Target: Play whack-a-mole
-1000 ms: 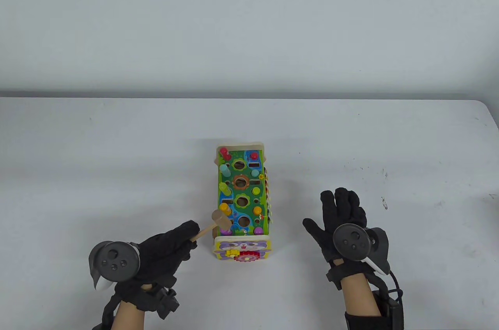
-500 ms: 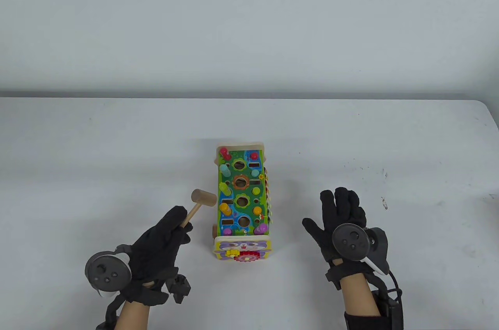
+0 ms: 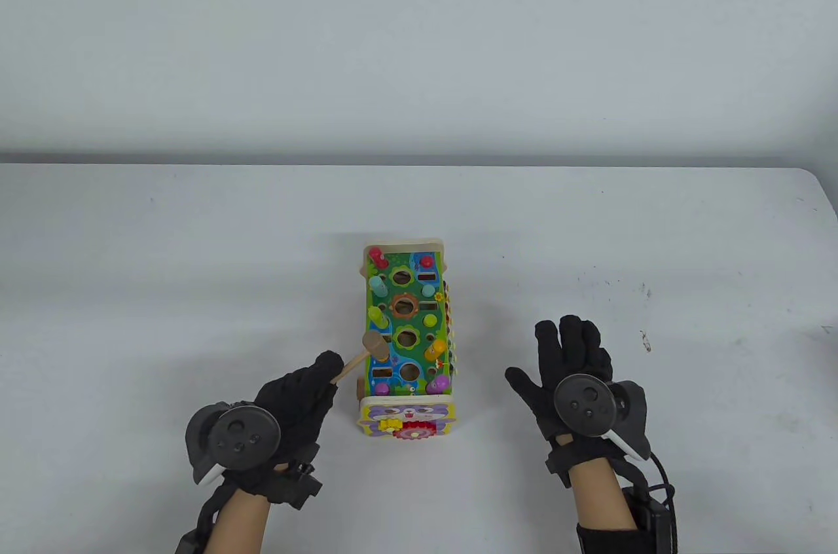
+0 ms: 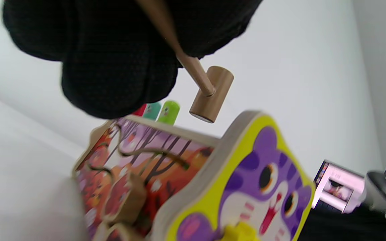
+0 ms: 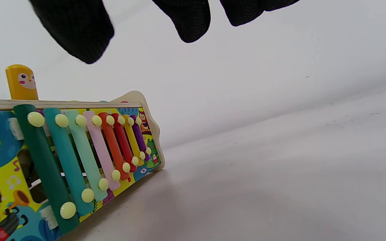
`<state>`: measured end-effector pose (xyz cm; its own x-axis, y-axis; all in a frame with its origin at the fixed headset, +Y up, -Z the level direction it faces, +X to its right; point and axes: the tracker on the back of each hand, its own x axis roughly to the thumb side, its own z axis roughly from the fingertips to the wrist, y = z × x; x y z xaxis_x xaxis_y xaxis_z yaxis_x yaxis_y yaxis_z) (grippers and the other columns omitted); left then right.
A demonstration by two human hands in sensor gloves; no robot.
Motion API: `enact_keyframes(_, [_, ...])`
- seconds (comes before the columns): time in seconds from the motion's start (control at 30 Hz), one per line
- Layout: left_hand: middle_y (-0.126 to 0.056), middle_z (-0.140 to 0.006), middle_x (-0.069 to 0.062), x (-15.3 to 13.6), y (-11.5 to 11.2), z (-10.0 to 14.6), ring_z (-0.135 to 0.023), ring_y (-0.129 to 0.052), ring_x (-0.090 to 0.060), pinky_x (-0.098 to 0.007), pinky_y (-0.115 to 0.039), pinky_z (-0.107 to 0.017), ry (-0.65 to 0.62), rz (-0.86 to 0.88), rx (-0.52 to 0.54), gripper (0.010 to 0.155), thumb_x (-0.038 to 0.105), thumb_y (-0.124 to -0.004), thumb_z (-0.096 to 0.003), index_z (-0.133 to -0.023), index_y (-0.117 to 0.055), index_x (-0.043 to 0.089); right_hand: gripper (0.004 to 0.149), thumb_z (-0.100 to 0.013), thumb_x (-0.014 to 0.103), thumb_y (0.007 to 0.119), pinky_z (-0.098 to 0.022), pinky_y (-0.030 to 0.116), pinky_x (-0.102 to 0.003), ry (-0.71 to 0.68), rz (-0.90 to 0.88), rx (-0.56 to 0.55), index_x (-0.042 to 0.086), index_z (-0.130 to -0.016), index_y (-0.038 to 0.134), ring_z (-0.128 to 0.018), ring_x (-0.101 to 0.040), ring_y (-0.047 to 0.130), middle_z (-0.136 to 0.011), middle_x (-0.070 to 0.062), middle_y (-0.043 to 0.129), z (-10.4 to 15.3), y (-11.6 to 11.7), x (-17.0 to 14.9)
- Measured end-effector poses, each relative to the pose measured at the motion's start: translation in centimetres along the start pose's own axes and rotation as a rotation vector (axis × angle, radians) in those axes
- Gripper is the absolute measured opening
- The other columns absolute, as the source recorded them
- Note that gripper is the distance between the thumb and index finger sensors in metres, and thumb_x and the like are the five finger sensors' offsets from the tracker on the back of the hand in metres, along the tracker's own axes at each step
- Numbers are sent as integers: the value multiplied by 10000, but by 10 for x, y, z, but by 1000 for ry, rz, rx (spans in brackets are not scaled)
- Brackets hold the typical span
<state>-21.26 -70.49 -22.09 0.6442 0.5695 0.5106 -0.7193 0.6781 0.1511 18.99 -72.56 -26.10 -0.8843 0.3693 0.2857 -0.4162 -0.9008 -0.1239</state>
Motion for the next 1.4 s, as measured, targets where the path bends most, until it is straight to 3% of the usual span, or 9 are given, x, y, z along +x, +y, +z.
enact_keyframes(0.13, [-907,-758,-226,0,11,4,-460,-1001,-355,-644,-713,-556,-16,154,245,511,221,-677,-550,-1038,-645,74,779,-592,520,651,-576,340,-777,1,-5,-6,-32,-1104,451,-969,-670,303,-1106,-382,305,0,0,0])
enact_keyframes(0.23, [-889,-776,-219,-5,12,2,-476,-993,-349,-640,-707,-563,9,253,340,513,225,-662,-556,-1044,-618,77,780,-593,520,650,-576,339,-778,0,-5,-7,-33,-1104,450,-969,-671,302,-1106,-383,302,0,0,1])
enact_keyframes(0.43, [-870,-800,-234,-12,-3,-13,-501,-981,-365,-651,-691,-572,46,193,243,518,215,-655,-558,-1061,-605,100,778,-593,518,649,-575,339,-777,-3,-5,-11,-33,-1104,451,-970,-669,299,-1105,-383,302,-1,0,1])
enact_keyframes(0.6, [-890,-774,-249,-14,-20,-23,-466,-988,-380,-659,-697,-555,111,-73,9,514,199,-668,-551,-1054,-643,97,777,-593,518,648,-575,341,-776,8,2,-1,-34,-1103,452,-967,-672,303,-1104,-384,304,-1,1,1])
enact_keyframes(0.7, [-898,-764,-249,-13,-21,-24,-459,-993,-366,-650,-707,-553,103,-141,-52,509,204,-671,-550,-1049,-667,101,776,-594,517,649,-575,341,-776,14,-2,8,-35,-1103,452,-968,-671,301,-1103,-386,302,-1,1,1])
enact_keyframes(0.93, [-878,-785,-243,-9,10,-19,-484,-983,-365,-647,-697,-565,74,100,279,514,209,-660,-554,-1057,-637,106,776,-594,518,648,-576,341,-776,8,-13,-11,-34,-1103,451,-969,-670,299,-1104,-385,300,-1,-1,1])
enact_keyframes(1.03, [-859,-808,-235,-10,23,-21,-510,-975,-356,-643,-689,-580,57,169,355,519,217,-647,-559,-1066,-605,113,776,-594,516,648,-576,339,-776,7,-20,-19,-36,-1103,451,-970,-667,297,-1104,-384,299,0,-2,0])
enact_keyframes(1.2, [-848,-821,-227,-13,24,-35,-524,-969,-354,-643,-683,-587,53,179,358,524,218,-641,-561,-1072,-586,113,776,-594,516,648,-576,340,-776,5,-27,-22,-35,-1103,450,-969,-670,299,-1105,-380,300,0,-2,0])
enact_keyframes(1.4, [-852,-814,-245,-22,-8,-59,-516,-967,-375,-656,-675,-584,86,22,139,524,207,-651,-556,-1068,-603,107,774,-595,515,647,-575,341,-776,3,-32,-23,-36,-1103,452,-968,-671,299,-1103,-385,299,0,-3,0])
